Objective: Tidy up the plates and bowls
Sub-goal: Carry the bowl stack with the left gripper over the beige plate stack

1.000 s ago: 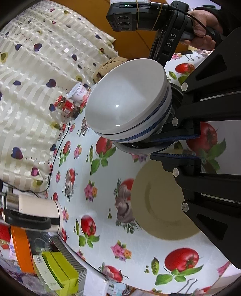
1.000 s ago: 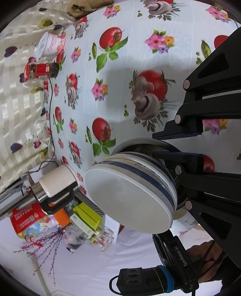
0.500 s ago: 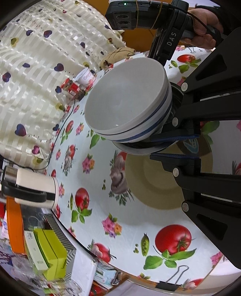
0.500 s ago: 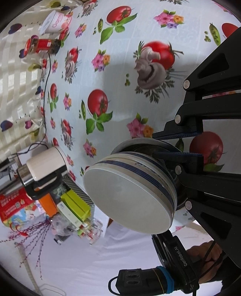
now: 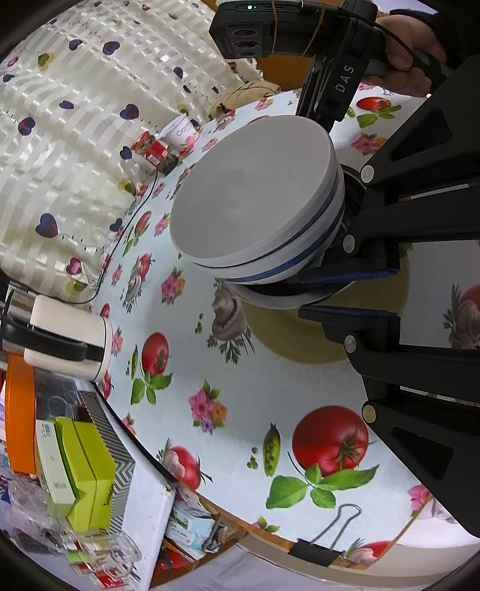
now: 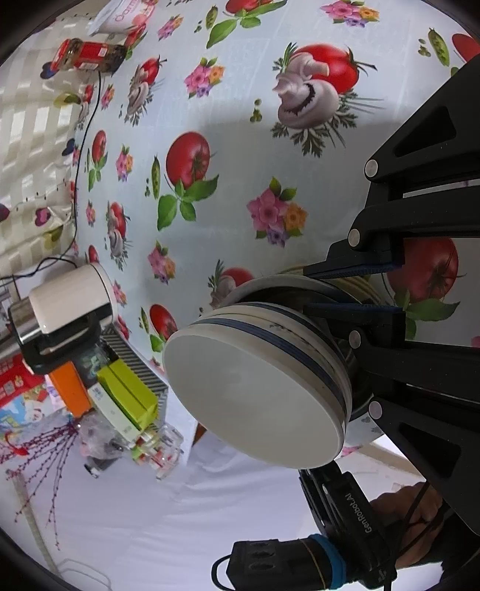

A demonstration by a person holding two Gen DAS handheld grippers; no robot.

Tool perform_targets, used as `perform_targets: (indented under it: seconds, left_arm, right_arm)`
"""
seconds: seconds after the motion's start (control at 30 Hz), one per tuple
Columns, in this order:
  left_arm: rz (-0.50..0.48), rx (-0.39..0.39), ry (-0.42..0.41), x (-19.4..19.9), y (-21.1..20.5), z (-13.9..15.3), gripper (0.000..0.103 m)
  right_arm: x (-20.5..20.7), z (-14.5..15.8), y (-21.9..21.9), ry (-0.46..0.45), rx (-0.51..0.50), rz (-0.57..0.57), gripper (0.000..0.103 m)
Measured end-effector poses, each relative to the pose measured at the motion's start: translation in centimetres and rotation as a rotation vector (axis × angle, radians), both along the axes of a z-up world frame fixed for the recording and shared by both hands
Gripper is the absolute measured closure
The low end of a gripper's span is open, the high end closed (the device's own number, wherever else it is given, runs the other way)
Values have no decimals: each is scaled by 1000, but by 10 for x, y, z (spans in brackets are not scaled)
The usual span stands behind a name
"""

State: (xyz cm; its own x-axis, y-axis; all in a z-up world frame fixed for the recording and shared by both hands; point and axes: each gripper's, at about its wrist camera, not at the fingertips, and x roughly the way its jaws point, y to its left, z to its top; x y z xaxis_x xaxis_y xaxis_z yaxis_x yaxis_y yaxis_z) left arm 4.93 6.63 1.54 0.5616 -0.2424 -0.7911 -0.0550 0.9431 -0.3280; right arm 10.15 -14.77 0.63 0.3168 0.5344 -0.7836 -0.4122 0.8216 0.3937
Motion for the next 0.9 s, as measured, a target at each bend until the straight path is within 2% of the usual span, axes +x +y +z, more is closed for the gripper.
perform_targets:
  seconds: [0.53,0.9]
  left_arm:
    - [32,-7,43,-3,13,-17,92]
    - [33,-21,38,-4,14,-17,91]
  right_arm:
    - [2,-15,22,38,-44,38,89]
    - [4,-15,25,40,-48,54,88]
